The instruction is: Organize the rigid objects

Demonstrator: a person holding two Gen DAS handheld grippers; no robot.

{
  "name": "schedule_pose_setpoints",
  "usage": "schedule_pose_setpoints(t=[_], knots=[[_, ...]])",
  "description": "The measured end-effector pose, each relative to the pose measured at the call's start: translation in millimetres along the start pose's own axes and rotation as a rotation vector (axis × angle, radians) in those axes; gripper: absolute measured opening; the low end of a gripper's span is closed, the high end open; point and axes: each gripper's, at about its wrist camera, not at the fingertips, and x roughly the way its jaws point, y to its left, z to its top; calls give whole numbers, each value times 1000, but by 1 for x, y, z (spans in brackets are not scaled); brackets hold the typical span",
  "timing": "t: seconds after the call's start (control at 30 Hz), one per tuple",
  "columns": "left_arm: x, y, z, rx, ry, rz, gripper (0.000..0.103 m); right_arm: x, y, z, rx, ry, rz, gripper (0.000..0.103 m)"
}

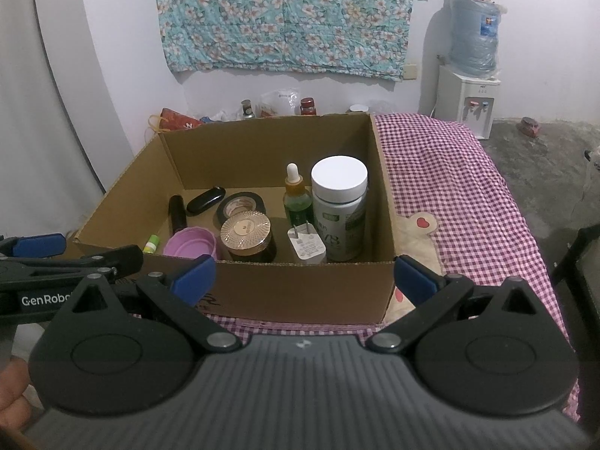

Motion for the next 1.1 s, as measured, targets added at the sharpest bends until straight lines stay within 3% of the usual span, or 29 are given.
schedule_pose_setpoints(t=[1.1], knots=[[-1, 2, 1, 4, 5, -15, 98, 2, -2, 2, -4, 6, 6, 102]])
